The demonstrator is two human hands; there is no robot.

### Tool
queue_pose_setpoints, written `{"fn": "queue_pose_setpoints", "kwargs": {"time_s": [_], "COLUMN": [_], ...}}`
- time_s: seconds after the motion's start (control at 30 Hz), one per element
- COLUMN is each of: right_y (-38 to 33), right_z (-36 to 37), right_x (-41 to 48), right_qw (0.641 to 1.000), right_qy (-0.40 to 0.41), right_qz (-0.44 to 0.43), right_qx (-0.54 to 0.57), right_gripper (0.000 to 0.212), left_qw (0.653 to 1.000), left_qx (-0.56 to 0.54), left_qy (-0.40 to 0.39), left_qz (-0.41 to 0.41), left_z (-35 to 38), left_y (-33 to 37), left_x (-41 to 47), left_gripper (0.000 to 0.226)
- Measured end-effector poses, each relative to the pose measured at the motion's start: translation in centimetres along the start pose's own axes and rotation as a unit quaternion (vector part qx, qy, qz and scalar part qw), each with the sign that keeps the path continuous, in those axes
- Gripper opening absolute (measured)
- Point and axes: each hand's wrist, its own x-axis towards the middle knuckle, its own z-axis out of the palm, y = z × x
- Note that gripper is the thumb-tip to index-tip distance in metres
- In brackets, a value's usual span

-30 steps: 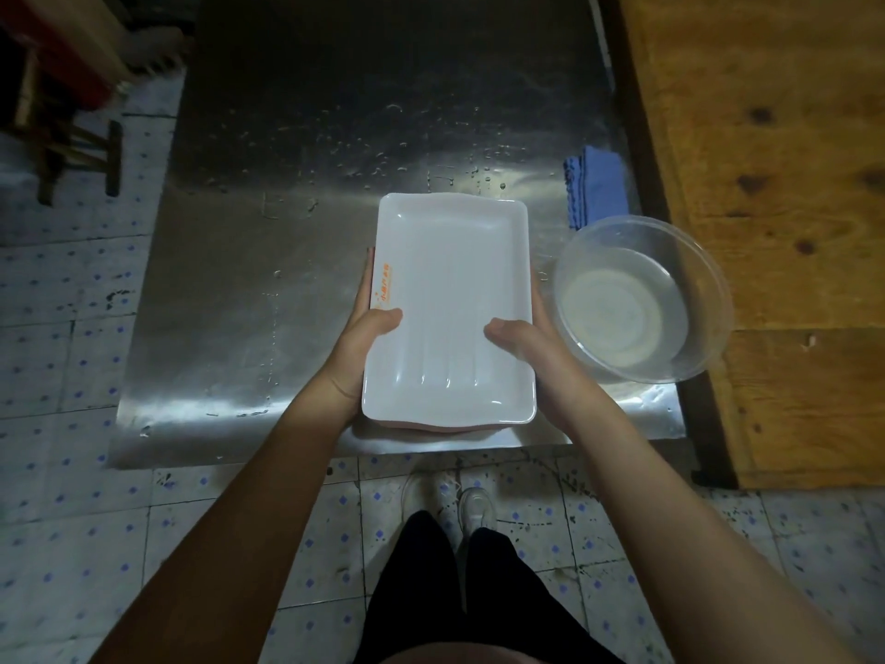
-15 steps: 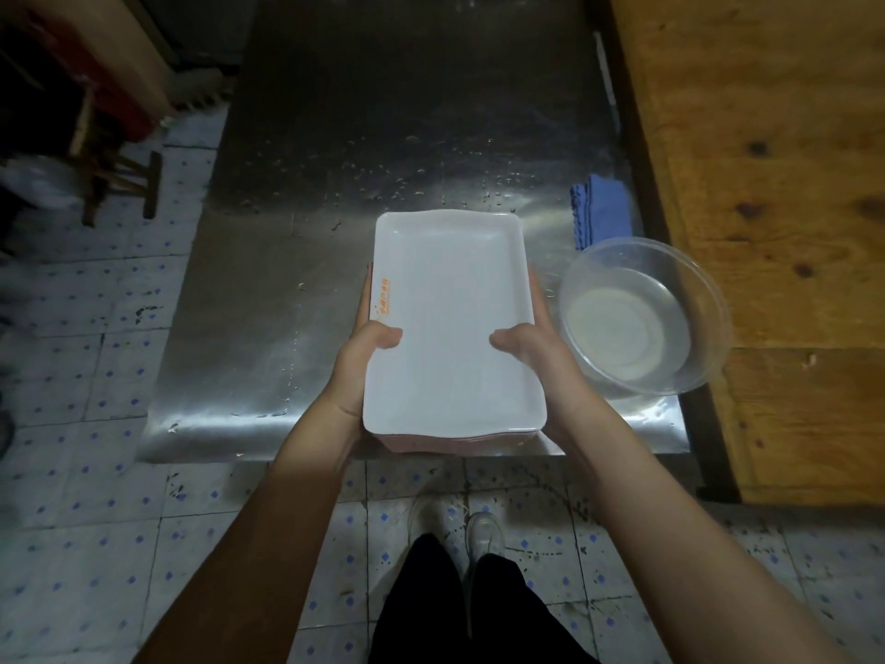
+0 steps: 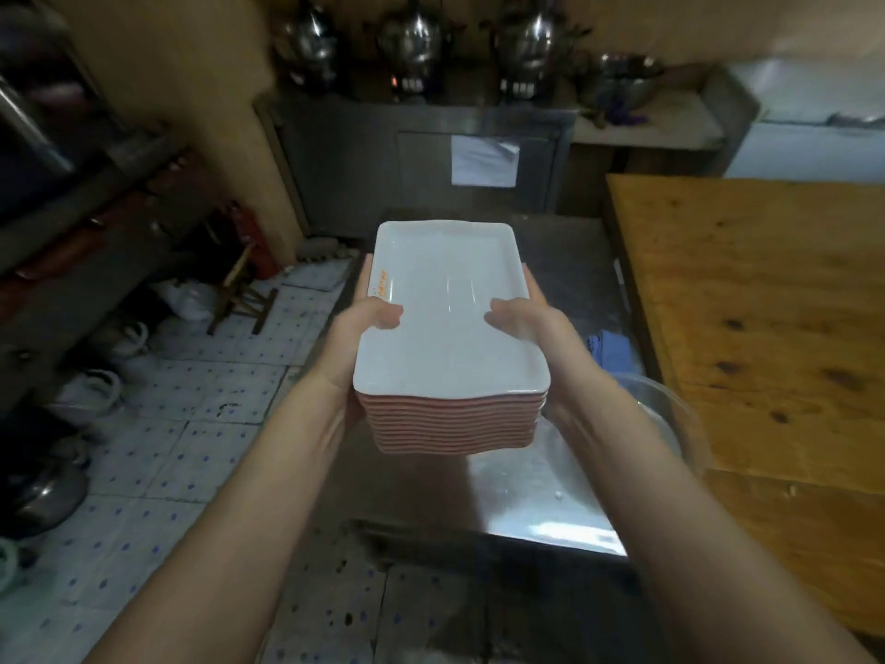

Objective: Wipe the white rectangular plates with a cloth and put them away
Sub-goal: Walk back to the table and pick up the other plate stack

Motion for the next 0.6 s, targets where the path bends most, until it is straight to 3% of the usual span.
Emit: {"fn": "queue_pose_setpoints", "kwargs": {"time_s": [0.23, 0.6], "right_y": [-7.6, -14.2], "right_z": [5.4, 20.0], "right_x": [-1.8, -2.3], "right_qw": [0.993, 0.995], "right_qy": [-0.079, -0.080], "right_qz": [-0.028, -0.058], "right_qx": [0.081, 0.026], "right_gripper": [0.037, 0.032], "left_qw": [0.998, 0.992], "left_qx": [0.038, 0.063], "left_qy": [0.015, 0.025], "left_qz": [0.055, 0.104], "left_z": [0.6, -8.1], "left_y": [9.3, 22.7], "left_x": [-3.4, -5.5], "left_gripper": [0.043, 0.030]}}
